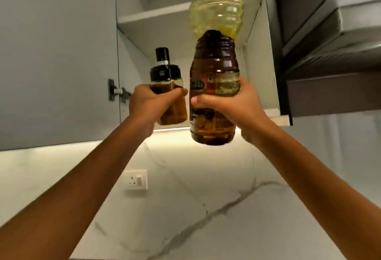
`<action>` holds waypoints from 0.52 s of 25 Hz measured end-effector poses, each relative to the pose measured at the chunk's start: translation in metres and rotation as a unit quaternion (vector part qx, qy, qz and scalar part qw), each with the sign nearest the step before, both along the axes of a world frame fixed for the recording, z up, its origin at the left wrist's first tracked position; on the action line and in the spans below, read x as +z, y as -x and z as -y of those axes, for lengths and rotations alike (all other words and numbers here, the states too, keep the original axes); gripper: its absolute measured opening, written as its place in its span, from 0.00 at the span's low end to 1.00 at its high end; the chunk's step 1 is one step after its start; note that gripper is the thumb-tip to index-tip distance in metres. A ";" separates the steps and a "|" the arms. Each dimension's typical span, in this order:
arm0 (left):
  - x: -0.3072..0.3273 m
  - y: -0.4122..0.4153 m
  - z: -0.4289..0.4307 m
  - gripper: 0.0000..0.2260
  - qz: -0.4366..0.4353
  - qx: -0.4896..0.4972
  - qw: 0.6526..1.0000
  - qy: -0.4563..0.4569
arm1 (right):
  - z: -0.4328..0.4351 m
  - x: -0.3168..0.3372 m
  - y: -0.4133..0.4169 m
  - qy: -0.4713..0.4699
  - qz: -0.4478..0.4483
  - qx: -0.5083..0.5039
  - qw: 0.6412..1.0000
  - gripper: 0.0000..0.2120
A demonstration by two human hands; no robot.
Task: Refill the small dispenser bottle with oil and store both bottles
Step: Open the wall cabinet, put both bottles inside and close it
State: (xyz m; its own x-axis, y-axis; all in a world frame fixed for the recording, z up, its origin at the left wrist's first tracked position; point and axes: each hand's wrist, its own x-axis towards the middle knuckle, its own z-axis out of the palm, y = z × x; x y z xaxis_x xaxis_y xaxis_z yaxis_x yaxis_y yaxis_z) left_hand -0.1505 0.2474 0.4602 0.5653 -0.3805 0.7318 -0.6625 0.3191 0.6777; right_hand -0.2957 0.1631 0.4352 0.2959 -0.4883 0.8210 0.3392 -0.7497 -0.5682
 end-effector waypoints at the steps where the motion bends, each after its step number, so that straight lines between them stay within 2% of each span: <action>1: 0.013 -0.005 0.010 0.25 0.000 -0.003 1.000 0.001 | 0.008 0.018 -0.003 -0.003 0.005 0.002 1.000 0.32; 6: 0.047 -0.035 0.068 0.26 -0.014 -0.006 1.000 0.016 | 0.054 0.081 -0.024 -0.037 0.022 0.009 0.999 0.26; 10: 0.044 -0.053 0.102 0.27 -0.021 -0.001 1.000 0.004 | 0.091 0.090 -0.042 -0.075 -0.007 -0.029 0.997 0.32; 13: 0.036 -0.065 0.123 0.27 -0.014 0.004 1.000 -0.019 | 0.111 0.087 -0.054 -0.106 -0.034 -0.034 0.993 0.32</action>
State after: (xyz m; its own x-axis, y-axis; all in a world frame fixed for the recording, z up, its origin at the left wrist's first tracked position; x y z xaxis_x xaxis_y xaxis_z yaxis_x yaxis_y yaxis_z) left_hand -0.0860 0.1242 0.4960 0.5881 -0.4026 0.7015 -0.6461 0.2879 0.7069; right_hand -0.2416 0.0516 0.5221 0.3078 -0.6684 0.6772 0.2481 -0.6307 -0.7353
